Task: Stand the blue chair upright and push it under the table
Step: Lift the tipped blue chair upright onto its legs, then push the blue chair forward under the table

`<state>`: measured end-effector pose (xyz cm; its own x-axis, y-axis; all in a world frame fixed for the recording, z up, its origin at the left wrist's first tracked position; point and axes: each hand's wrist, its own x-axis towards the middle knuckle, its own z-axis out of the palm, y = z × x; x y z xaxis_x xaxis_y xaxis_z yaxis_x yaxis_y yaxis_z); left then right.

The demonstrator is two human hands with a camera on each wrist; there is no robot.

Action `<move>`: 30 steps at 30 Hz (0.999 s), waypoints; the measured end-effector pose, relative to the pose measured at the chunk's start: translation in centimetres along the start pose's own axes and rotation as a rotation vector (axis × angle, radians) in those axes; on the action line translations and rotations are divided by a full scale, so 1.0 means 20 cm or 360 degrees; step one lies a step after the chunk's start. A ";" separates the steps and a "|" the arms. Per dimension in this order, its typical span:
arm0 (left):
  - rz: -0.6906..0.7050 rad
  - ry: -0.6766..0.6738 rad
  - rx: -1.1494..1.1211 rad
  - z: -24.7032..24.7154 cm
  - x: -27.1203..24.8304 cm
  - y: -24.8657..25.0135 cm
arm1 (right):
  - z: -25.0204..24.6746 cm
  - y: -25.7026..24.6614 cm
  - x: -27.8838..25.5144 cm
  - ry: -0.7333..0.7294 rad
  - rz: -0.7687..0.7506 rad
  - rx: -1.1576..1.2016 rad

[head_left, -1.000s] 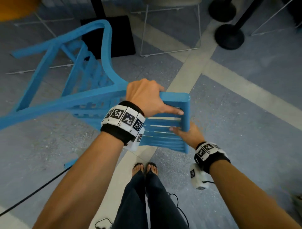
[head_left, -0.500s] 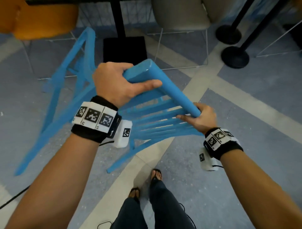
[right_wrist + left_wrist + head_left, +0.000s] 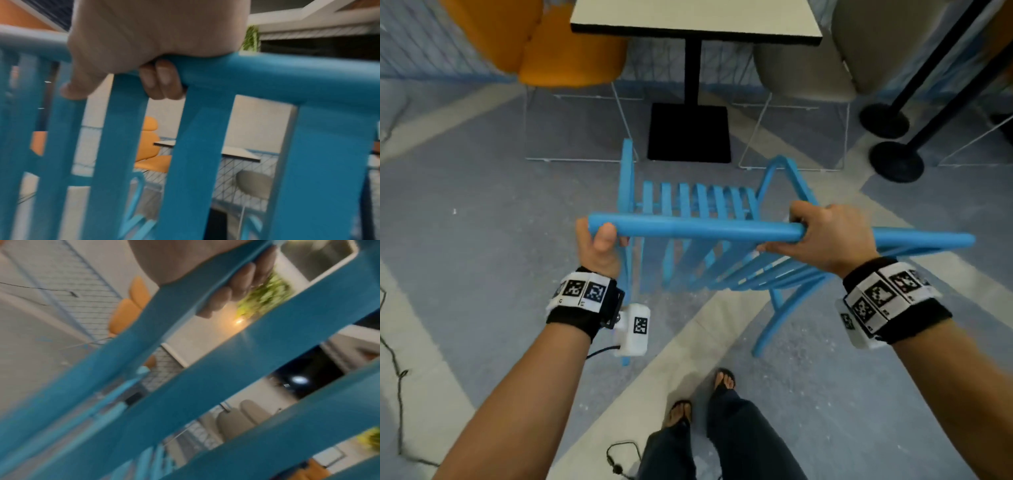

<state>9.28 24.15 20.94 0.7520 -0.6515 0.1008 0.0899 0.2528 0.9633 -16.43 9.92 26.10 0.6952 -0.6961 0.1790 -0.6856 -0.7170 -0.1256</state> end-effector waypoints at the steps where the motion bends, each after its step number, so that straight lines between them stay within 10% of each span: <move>1: -0.0060 0.0141 0.0039 -0.07 -0.03 -0.04 | 0.04 -0.05 -0.03 -0.0008 -0.0060 -0.0041; 22: -0.0456 0.0541 0.0369 -0.52 -0.51 -0.25 | 0.42 -0.44 -0.63 -0.0254 -0.0040 0.0128; 26: -0.0233 0.0642 0.1240 -0.49 -0.54 -0.20 | 0.36 -0.36 -0.69 -0.0183 0.0077 0.0272; 30: 0.0180 0.0256 0.2150 -0.34 -0.64 -0.17 | 0.34 -0.12 -0.82 0.0025 0.0508 -0.0006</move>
<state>3.86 36.46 14.59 0.7879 -0.5610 0.2539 -0.6095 -0.6516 0.4516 -24.72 22.78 16.75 0.4416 -0.8852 0.1464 -0.8693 -0.4625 -0.1743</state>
